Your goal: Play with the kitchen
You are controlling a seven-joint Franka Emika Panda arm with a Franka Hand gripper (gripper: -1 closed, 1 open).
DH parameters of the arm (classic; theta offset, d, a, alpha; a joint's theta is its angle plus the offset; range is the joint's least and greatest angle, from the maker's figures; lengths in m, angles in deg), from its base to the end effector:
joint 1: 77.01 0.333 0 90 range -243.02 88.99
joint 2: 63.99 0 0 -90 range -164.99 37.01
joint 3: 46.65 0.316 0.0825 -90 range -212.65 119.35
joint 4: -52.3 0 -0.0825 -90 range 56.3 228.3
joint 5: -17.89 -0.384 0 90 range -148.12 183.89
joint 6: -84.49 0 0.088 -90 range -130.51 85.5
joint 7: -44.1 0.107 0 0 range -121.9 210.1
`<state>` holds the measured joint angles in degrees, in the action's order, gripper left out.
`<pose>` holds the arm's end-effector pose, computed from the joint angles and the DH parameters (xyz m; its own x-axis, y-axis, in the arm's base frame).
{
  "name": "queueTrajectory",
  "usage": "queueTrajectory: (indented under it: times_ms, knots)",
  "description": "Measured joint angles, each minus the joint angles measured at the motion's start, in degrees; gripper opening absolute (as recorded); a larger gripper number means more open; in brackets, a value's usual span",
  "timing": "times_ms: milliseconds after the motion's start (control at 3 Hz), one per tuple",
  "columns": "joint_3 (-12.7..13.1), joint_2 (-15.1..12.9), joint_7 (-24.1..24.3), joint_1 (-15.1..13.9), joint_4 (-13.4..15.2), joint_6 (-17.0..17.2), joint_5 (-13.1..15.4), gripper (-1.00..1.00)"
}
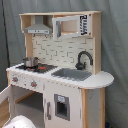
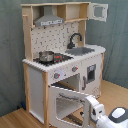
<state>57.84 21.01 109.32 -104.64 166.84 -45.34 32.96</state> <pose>0.1158 0.5746 0.2083 0.0885 0.7263 0.6816 -0.1395 -0.6685 0.7305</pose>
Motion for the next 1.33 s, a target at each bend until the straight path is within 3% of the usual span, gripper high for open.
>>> queueTrajectory:
  times_ms: [333,667,1000,1333]
  knots:
    - [1.4,0.0,1.4,0.0,0.2,4.4,-3.1,1.00]
    - [3.0,0.0,1.4,-0.3,1.1,9.8,-3.9,1.00]
    - [2.6,0.0,1.4,-3.1,6.3,8.6,-3.9,1.00]
    - [2.0,0.0,1.4,-2.9,11.2,5.4,-3.2,1.00]
